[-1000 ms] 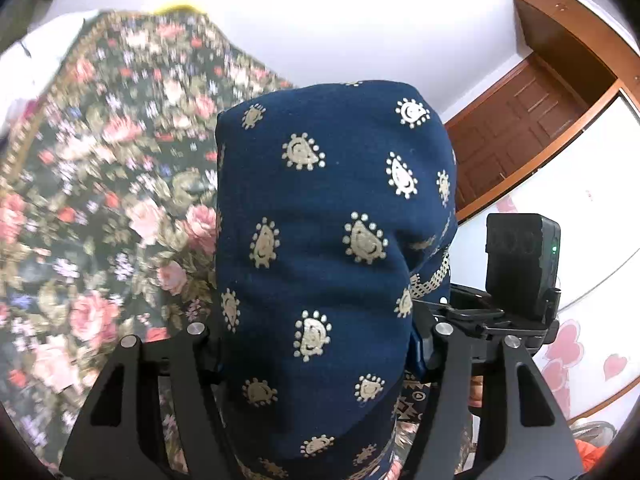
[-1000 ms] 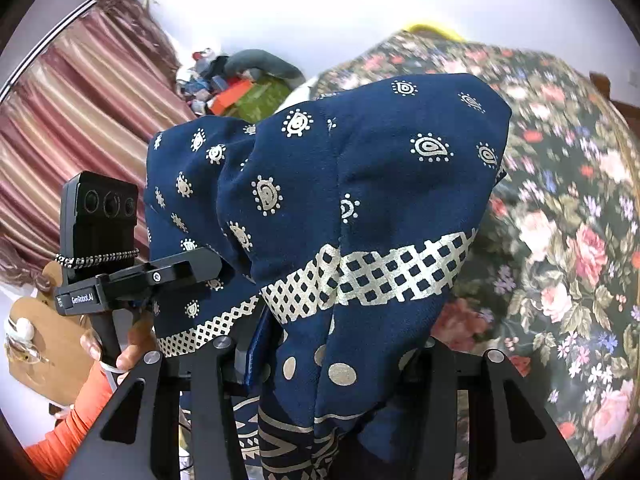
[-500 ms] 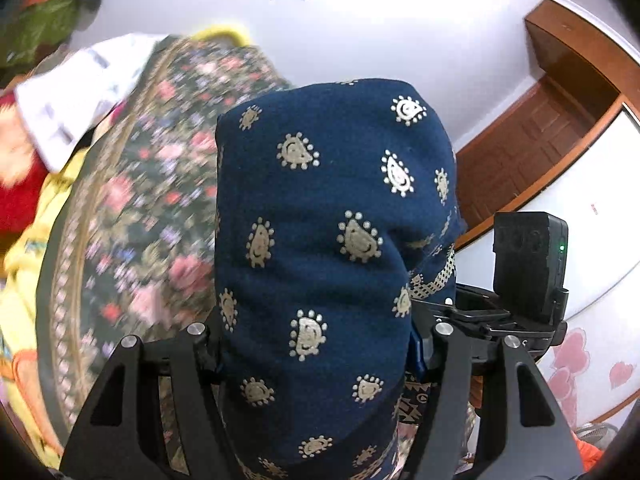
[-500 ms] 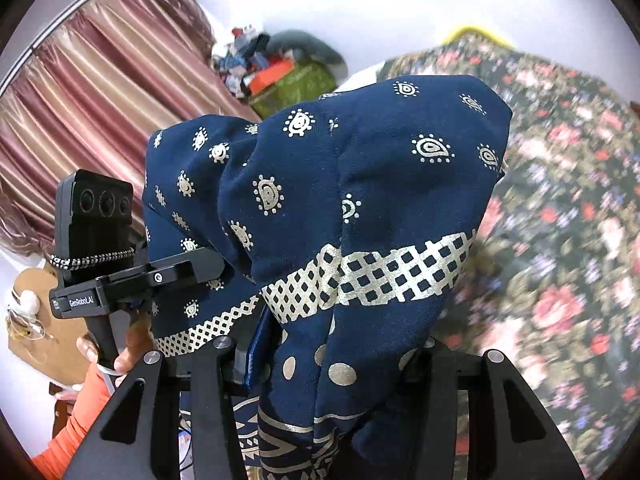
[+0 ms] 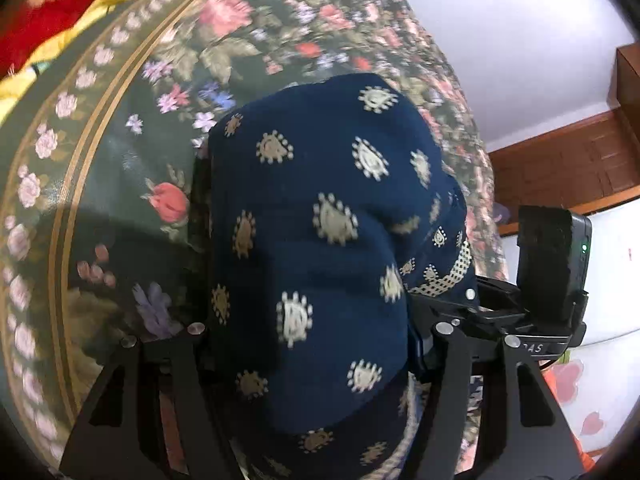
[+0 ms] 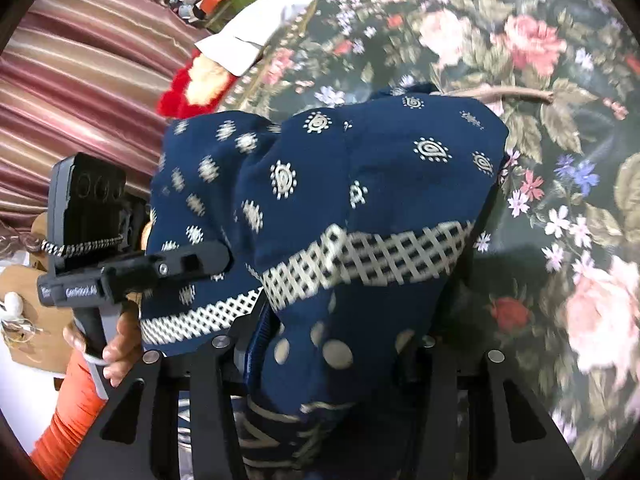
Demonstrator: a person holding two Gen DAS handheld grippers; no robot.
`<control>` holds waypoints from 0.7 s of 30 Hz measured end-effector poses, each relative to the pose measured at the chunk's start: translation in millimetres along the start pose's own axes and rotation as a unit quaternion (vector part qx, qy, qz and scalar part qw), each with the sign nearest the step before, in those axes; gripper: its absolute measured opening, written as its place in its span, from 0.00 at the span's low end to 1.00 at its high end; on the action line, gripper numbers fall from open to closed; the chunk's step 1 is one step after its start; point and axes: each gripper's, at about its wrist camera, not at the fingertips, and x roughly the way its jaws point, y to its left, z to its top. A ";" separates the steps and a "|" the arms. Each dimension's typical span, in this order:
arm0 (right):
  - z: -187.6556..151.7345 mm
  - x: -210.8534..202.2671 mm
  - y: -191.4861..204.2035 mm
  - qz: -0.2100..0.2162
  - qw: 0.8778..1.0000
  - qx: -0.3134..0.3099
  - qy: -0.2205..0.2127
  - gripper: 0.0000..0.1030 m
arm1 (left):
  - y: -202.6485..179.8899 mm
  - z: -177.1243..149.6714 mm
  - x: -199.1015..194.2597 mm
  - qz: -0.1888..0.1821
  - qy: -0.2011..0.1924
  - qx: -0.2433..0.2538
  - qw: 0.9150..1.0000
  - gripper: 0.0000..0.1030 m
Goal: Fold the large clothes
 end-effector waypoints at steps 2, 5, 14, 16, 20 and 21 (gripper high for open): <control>-0.1 -1.1 -6.9 0.014 1.000 0.003 0.006 0.49 | 2.4 -0.6 -2.6 -0.012 -0.001 -0.005 1.000 0.62; 2.0 -12.3 -11.5 0.005 1.000 -0.011 0.016 0.51 | -6.9 -6.9 -11.9 0.013 -0.002 0.019 1.000 0.63; -23.4 -90.9 37.1 -0.159 0.976 -0.127 -0.072 0.54 | -42.9 -20.8 -55.9 0.167 -0.071 0.102 0.978 0.64; -30.8 -101.3 55.2 -0.184 0.965 -0.157 -0.099 0.54 | -59.3 -29.5 -71.8 0.213 -0.111 0.140 0.960 0.64; -42.7 -95.8 85.3 -0.176 0.959 -0.196 -0.105 0.67 | -72.9 -52.0 -82.9 0.219 -0.120 0.170 0.953 0.65; -44.4 -86.2 91.8 -0.183 0.956 -0.205 -0.104 0.79 | -73.3 -60.8 -81.3 0.210 -0.115 0.174 0.955 0.65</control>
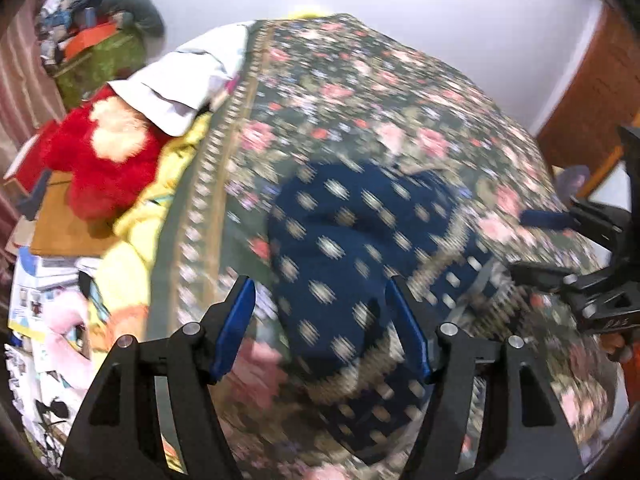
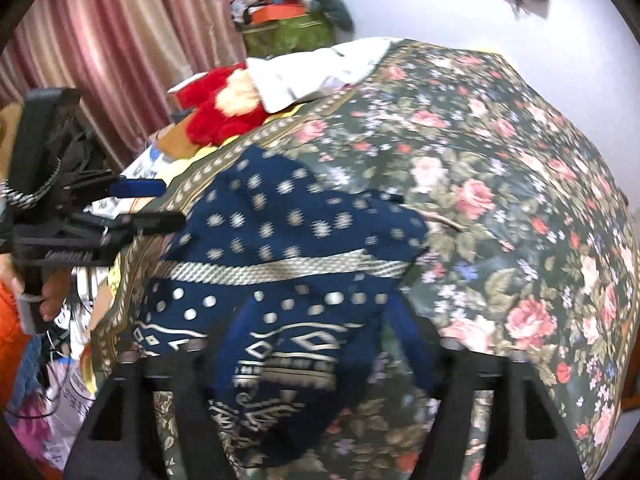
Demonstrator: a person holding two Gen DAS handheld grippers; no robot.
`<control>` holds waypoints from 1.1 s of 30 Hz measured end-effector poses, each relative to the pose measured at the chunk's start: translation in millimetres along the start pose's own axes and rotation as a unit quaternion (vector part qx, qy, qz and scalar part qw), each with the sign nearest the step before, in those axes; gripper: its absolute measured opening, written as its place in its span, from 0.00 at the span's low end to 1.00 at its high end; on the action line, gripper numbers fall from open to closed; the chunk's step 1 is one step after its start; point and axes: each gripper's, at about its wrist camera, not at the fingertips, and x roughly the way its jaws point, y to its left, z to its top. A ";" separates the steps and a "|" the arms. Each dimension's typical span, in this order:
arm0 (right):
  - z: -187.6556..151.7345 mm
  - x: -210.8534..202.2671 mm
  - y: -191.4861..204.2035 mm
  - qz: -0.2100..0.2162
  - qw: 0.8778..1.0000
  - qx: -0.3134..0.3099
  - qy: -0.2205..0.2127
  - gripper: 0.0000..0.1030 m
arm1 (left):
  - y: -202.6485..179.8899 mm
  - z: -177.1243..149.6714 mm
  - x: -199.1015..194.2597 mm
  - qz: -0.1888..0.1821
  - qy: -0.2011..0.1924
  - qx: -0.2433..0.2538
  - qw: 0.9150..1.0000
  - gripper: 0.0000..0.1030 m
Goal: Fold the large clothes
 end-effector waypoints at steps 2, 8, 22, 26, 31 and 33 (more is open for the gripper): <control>-5.6 11.3 9.5 -0.015 1.000 -0.021 0.008 0.85 | -6.7 -13.7 6.4 -0.006 0.007 0.000 1.000 0.68; -34.5 54.7 -21.7 -0.038 0.995 -0.015 0.091 0.85 | -12.3 -52.2 24.2 0.019 0.029 0.012 0.999 0.86; -51.8 -23.8 -67.1 -0.006 0.996 0.090 0.028 0.86 | -3.2 -63.7 -23.9 0.066 -0.009 0.009 0.998 0.86; -47.7 -16.0 -25.9 0.026 0.997 0.073 0.026 0.87 | -28.6 -60.5 -20.6 0.071 -0.026 0.031 0.997 0.86; -70.9 17.3 -1.8 -0.036 0.995 0.017 0.092 0.87 | -45.0 -80.4 0.5 0.110 0.014 0.077 0.991 0.86; -81.0 13.6 -7.7 -0.044 0.994 0.028 0.096 0.87 | -44.6 -92.0 -3.8 0.121 0.014 0.082 0.989 0.86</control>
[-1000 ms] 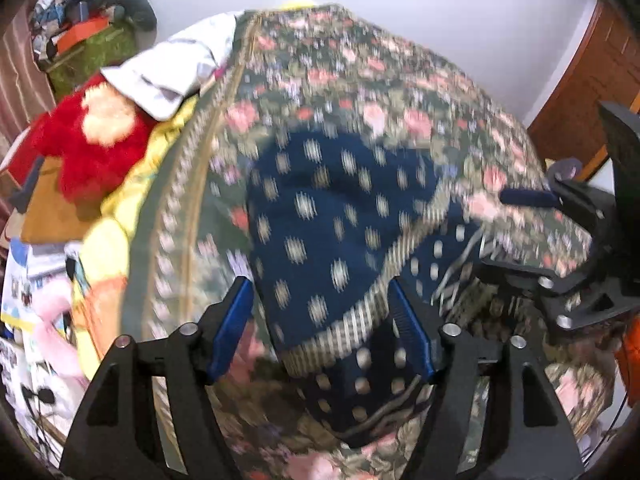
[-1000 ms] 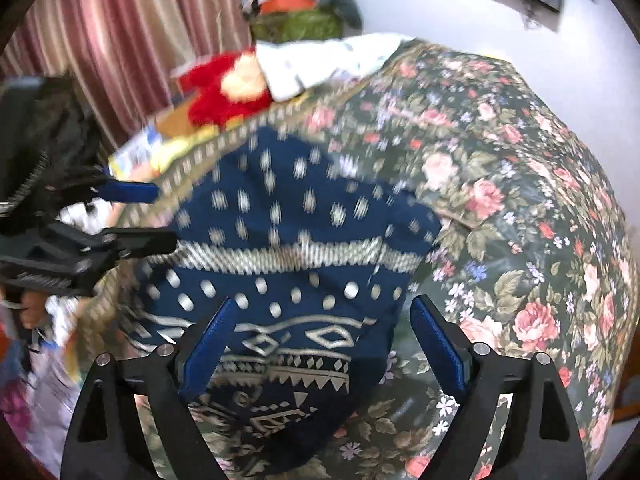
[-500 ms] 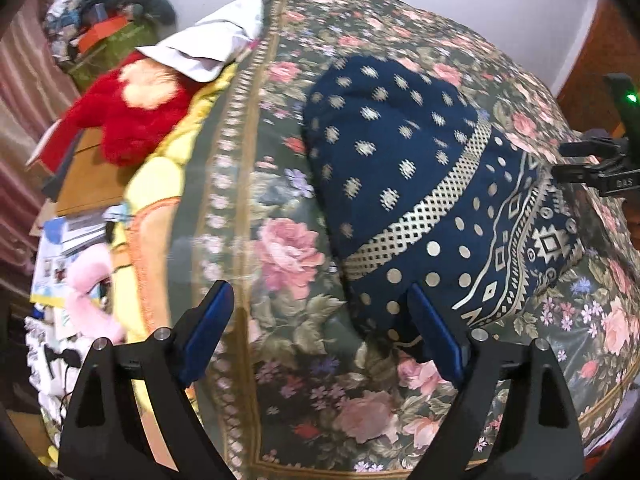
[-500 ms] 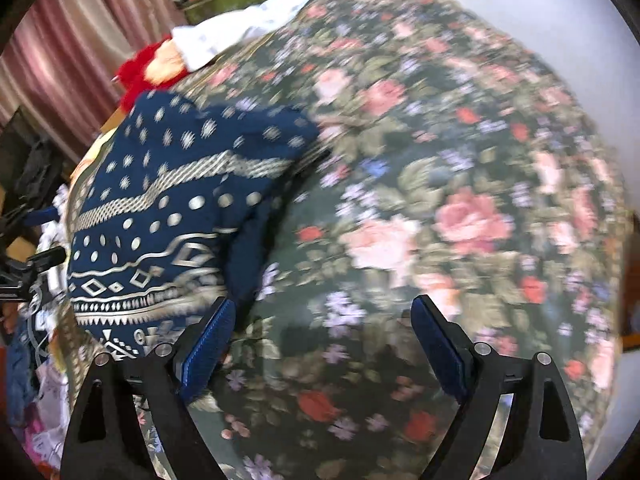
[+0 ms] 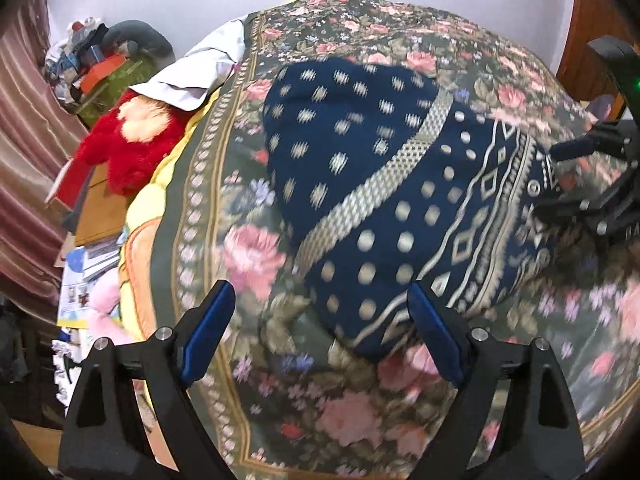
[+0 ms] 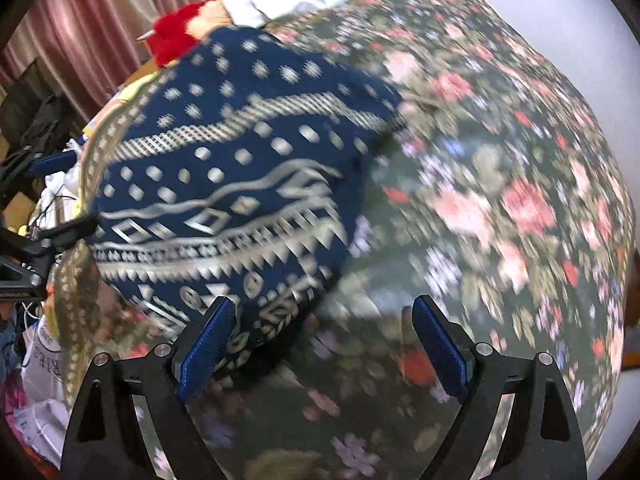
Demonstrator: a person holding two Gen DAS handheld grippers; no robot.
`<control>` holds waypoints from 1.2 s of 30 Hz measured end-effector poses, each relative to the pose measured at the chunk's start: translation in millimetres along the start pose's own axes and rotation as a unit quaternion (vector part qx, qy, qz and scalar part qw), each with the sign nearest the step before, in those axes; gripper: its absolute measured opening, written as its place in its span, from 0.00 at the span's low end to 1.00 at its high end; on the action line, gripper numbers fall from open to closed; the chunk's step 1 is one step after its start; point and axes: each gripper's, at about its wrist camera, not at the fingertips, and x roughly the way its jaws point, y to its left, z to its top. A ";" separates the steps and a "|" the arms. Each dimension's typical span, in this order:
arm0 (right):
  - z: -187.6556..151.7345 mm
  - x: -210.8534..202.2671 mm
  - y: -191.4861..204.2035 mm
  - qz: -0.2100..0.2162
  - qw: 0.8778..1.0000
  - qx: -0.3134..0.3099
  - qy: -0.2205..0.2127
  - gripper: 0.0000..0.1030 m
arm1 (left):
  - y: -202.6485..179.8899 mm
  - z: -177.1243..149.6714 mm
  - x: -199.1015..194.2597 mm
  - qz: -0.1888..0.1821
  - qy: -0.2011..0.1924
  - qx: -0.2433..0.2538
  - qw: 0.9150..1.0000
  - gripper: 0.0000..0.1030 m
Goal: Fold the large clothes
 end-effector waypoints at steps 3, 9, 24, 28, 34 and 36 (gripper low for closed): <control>-12.1 -24.1 -13.0 0.013 0.999 0.035 -0.020 0.87 | 6.7 -9.7 -12.8 0.003 -0.007 -0.023 1.000 0.86; -25.7 -116.8 -7.3 0.009 0.986 0.073 -0.147 0.87 | 11.8 -9.2 -75.6 -0.006 -0.080 -0.086 0.993 0.86; -94.0 -313.1 89.7 -0.023 0.888 0.052 -0.457 0.87 | -17.2 -18.5 -293.4 -0.025 -0.372 -0.111 0.921 0.84; -109.5 -326.9 108.7 -0.029 0.878 0.051 -0.475 0.87 | -29.9 -36.5 -315.1 0.006 -0.405 -0.111 0.908 0.84; -123.0 -328.2 124.9 -0.056 0.871 0.067 -0.483 1.00 | -38.0 -51.0 -322.7 0.019 -0.411 -0.118 0.904 0.84; -124.1 -326.2 126.8 -0.060 0.876 0.069 -0.474 1.00 | -36.5 -52.7 -318.8 0.014 -0.402 -0.125 0.907 0.85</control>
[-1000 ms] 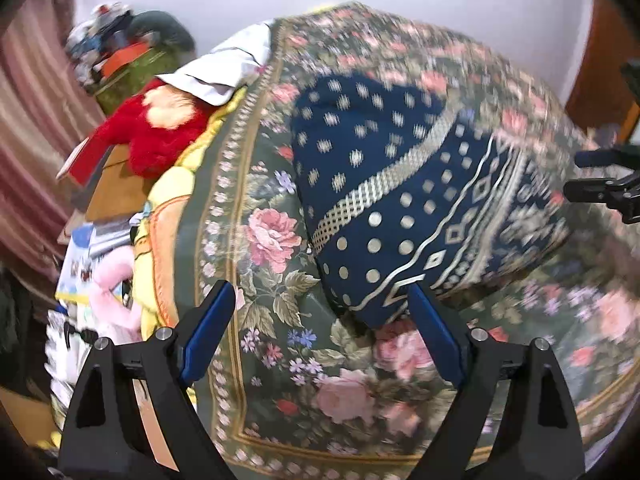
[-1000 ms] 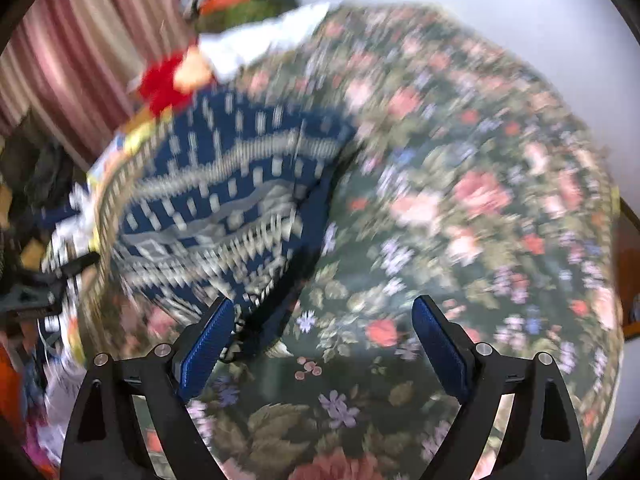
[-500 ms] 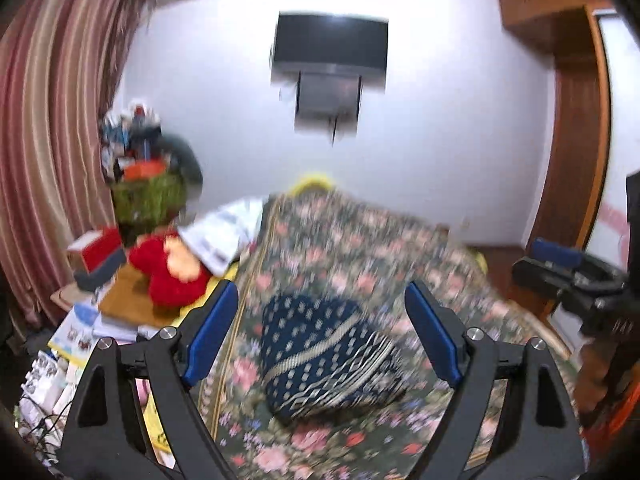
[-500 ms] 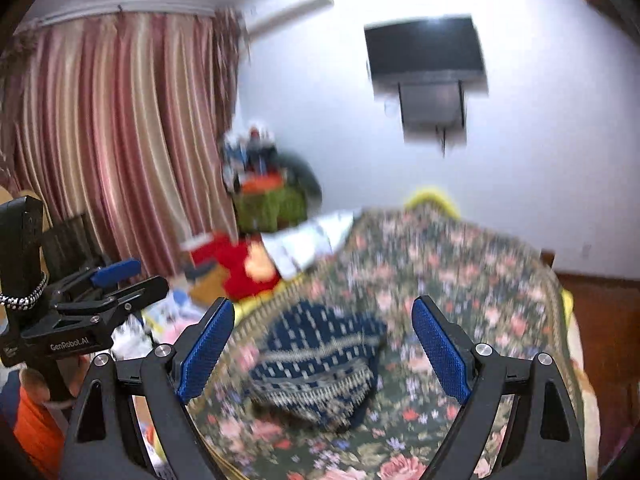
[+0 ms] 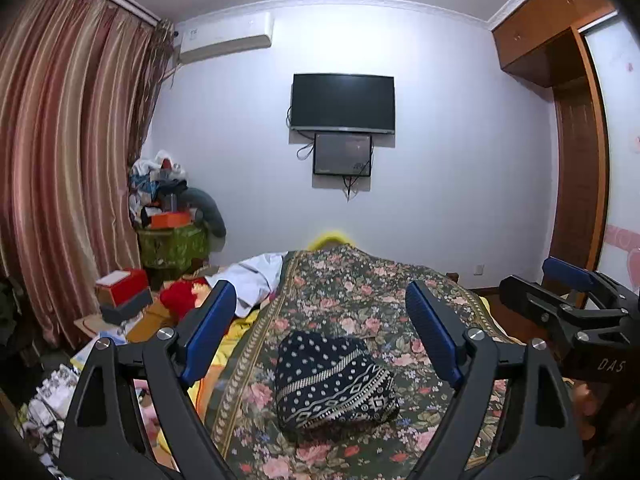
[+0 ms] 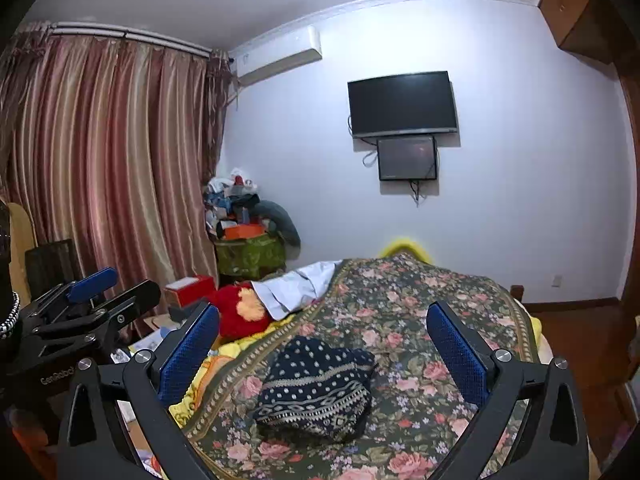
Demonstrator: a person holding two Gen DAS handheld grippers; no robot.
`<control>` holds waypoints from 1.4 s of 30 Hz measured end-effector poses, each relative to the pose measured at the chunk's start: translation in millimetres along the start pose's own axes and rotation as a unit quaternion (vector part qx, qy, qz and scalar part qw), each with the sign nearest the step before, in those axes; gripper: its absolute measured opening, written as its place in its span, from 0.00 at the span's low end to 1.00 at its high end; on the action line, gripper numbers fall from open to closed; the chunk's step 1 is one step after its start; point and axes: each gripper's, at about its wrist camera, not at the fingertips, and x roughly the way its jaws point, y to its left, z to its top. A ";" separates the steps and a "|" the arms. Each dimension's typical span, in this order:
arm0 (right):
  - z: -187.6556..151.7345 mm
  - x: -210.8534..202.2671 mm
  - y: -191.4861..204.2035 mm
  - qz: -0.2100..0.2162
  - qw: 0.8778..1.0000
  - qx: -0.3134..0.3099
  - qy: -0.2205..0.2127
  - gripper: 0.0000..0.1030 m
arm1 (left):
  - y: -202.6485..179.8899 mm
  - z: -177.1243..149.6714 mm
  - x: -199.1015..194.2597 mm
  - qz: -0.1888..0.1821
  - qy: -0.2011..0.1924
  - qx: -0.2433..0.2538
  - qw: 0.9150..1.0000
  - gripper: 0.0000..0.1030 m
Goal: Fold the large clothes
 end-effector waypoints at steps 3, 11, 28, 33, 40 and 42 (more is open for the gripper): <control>-4.2 1.4 -0.6 -0.006 1.000 0.005 0.013 1.00 | 2.8 -5.3 0.0 -0.001 0.009 -0.010 1.000 0.86; -10.2 6.9 -3.9 -0.011 0.999 0.007 0.029 1.00 | 5.6 -11.8 2.6 0.003 0.019 -0.017 1.000 0.86; -15.0 17.8 -6.0 -0.013 0.999 0.012 0.044 1.00 | 6.9 -16.5 8.0 -0.001 0.027 -0.011 1.000 0.87; -15.2 19.0 -5.6 -0.014 0.999 0.012 0.046 1.00 | 10.1 -16.1 13.2 -0.005 0.029 -0.010 1.000 0.88; -16.4 19.5 -5.6 -0.014 0.999 0.013 0.044 1.00 | 12.1 -15.8 14.2 -0.008 0.029 -0.010 0.999 0.88; -16.6 19.4 -6.0 -0.014 0.999 0.013 0.044 1.00 | 13.8 -16.7 15.9 -0.008 0.030 -0.010 0.999 0.88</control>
